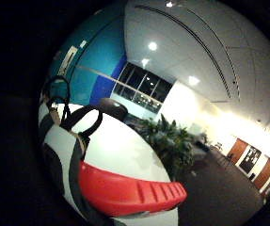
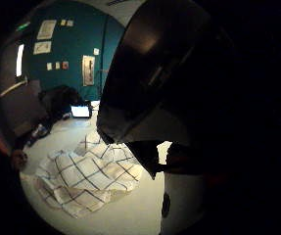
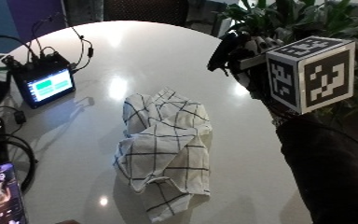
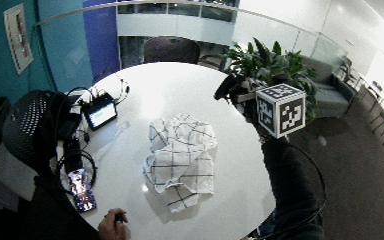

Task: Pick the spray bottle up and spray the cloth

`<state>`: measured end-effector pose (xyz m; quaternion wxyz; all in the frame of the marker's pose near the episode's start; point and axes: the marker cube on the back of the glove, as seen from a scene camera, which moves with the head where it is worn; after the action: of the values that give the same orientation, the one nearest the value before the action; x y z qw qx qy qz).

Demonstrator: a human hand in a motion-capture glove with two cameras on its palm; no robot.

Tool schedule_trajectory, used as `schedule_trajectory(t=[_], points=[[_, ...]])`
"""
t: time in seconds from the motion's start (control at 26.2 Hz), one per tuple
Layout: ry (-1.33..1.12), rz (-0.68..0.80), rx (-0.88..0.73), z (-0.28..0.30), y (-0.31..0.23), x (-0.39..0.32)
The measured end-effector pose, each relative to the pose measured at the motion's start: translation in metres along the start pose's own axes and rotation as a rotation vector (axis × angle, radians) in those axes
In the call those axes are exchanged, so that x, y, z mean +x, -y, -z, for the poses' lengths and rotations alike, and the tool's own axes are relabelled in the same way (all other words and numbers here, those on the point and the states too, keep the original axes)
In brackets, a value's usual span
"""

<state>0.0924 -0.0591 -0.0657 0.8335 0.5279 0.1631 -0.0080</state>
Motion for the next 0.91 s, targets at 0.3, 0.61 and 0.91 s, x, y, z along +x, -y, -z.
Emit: schedule_trajectory(t=[0.3,0.61,0.91], points=[[-0.084,0.287,-0.047,-0.007,-0.009,-0.033],[-0.131,0.435,-0.064,-0.005,-0.030,-0.054],[-0.125,0.511,-0.070,-0.011,-0.040,-0.076]])
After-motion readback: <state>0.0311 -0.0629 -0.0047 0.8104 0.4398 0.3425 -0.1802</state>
